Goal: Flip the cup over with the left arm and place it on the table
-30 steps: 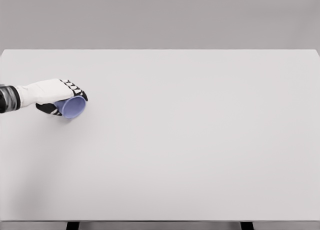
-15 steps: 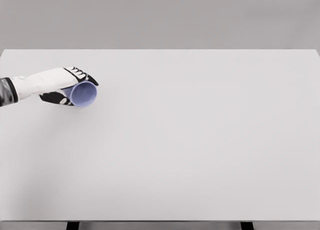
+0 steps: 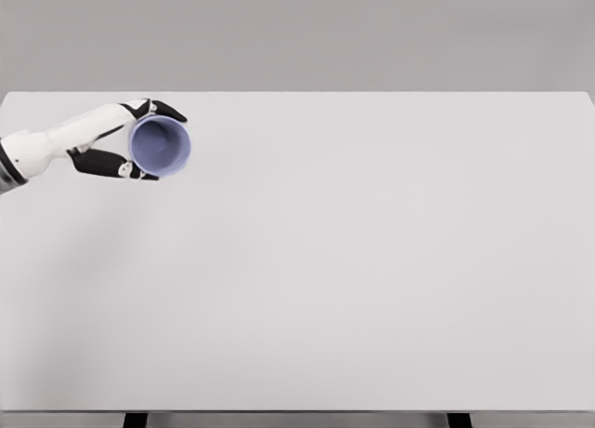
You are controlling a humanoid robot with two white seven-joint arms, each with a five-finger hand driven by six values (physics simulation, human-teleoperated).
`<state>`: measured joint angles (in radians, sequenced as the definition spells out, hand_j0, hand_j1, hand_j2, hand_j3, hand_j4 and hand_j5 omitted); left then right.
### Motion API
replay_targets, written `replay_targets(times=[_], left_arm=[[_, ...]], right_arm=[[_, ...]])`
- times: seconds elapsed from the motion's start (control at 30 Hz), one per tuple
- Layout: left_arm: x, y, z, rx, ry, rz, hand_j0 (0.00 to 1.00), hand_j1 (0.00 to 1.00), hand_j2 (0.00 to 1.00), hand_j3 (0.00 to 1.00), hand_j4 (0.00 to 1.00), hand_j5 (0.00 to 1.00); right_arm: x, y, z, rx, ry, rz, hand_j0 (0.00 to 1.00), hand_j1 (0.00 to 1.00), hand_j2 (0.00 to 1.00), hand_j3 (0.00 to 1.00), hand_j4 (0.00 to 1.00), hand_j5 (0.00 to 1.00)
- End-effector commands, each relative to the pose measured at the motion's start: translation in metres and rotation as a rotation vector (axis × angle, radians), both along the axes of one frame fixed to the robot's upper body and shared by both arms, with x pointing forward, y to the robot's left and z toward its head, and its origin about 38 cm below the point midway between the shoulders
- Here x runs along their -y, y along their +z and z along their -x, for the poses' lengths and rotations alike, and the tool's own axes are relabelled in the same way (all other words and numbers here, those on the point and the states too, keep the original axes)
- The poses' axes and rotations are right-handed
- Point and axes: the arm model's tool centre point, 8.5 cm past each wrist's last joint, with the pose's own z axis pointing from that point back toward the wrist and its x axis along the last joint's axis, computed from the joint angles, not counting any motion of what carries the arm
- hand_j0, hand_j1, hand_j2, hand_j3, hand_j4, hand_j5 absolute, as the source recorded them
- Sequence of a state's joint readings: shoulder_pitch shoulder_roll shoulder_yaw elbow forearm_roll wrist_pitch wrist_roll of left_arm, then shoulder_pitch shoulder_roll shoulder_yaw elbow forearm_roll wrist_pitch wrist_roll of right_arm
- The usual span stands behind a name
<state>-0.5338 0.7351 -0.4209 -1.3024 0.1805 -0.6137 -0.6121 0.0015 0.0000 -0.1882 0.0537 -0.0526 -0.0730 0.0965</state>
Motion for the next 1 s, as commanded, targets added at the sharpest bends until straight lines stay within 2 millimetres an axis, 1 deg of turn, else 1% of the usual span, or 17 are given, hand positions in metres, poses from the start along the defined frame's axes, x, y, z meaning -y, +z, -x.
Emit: replay_targets(times=[0.0, 0.03, 0.07, 0.13, 0.17, 0.23, 0.3, 0.4, 0.43, 0.53, 0.67, 0.73, 0.87, 0.97], left_arm=[[-0.001, 0.005, 0.0, -0.014, 0.002, 0.079, 0.56, 0.56, 0.56, 0.56, 0.56, 0.56], [-0.001, 0.006, 0.0, -0.016, 0.001, 0.089, 0.56, 0.56, 0.56, 0.56, 0.56, 0.56], [-0.002, 0.0, 0.002, -0.03, 0.004, 0.098, 0.57, 0.57, 0.57, 0.57, 0.57, 0.57], [-0.002, -0.001, 0.003, -0.042, 0.004, 0.132, 0.57, 0.57, 0.57, 0.57, 0.57, 0.57], [-0.006, -0.003, 0.002, -0.054, 0.015, 0.152, 0.57, 0.57, 0.57, 0.57, 0.57, 0.57], [-0.01, -0.013, 0.007, -0.09, 0.023, 0.192, 0.57, 0.57, 0.57, 0.57, 0.57, 0.57], [-0.01, -0.014, 0.008, -0.108, 0.028, 0.231, 0.57, 0.57, 0.57, 0.57, 0.57, 0.57], [-0.014, -0.023, 0.008, -0.192, 0.068, 0.286, 0.57, 0.57, 0.57, 0.57, 0.57, 0.57], [-0.014, -0.023, 0.008, -0.204, 0.072, 0.302, 0.57, 0.57, 0.57, 0.57, 0.57, 0.57], [-0.014, -0.03, 0.006, -0.272, 0.099, 0.326, 0.57, 0.57, 0.57, 0.57, 0.57, 0.57], [-0.016, -0.041, 0.011, -0.323, 0.111, 0.365, 0.58, 0.58, 0.58, 0.58, 0.58, 0.58], [-0.017, -0.051, 0.015, -0.36, 0.125, 0.365, 0.58, 0.58, 0.58, 0.58, 0.58, 0.58], [-0.014, -0.065, 0.021, -0.413, 0.124, 0.394, 0.58, 0.58, 0.58, 0.58, 0.58, 0.58], [-0.01, -0.07, 0.022, -0.478, 0.131, 0.426, 0.58, 0.58, 0.58, 0.58, 0.58, 0.58]], right_arm=[[0.0, 0.0, 0.0, -0.001, 0.0, 0.0, 1.0, 1.0, 1.0, 1.0, 1.0, 1.0], [0.0, 0.0, 0.0, 0.001, 0.0, 0.0, 1.0, 1.0, 1.0, 1.0, 1.0, 1.0], [0.0, 0.0, 0.0, 0.001, 0.0, 0.0, 1.0, 1.0, 1.0, 1.0, 1.0, 1.0], [0.0, 0.0, 0.0, 0.001, 0.0, 0.0, 1.0, 1.0, 1.0, 1.0, 1.0, 1.0], [0.0, 0.0, 0.0, -0.001, 0.001, 0.0, 1.0, 1.0, 1.0, 1.0, 1.0, 1.0], [0.0, 0.0, 0.0, 0.001, 0.0, 0.0, 1.0, 1.0, 1.0, 1.0, 1.0, 1.0], [0.0, 0.0, 0.0, 0.0, 0.002, 0.0, 1.0, 1.0, 1.0, 1.0, 1.0, 1.0], [0.0, 0.0, 0.0, -0.001, 0.001, 0.0, 1.0, 1.0, 1.0, 1.0, 1.0, 1.0], [0.0, 0.0, 0.0, 0.001, 0.002, 0.0, 1.0, 1.0, 1.0, 1.0, 1.0, 1.0], [0.0, 0.0, 0.0, 0.001, 0.0, 0.0, 1.0, 1.0, 1.0, 1.0, 1.0, 1.0], [0.0, 0.0, 0.0, 0.001, 0.002, 0.0, 1.0, 1.0, 1.0, 1.0, 1.0, 1.0], [0.0, 0.0, 0.0, 0.001, -0.001, 0.0, 1.0, 1.0, 1.0, 1.0, 1.0, 1.0], [0.0, 0.0, 0.0, 0.001, 0.0, 0.0, 1.0, 1.0, 1.0, 1.0, 1.0, 1.0], [0.0, 0.0, 0.0, 0.001, 0.002, 0.0, 1.0, 1.0, 1.0, 1.0, 1.0, 1.0]])
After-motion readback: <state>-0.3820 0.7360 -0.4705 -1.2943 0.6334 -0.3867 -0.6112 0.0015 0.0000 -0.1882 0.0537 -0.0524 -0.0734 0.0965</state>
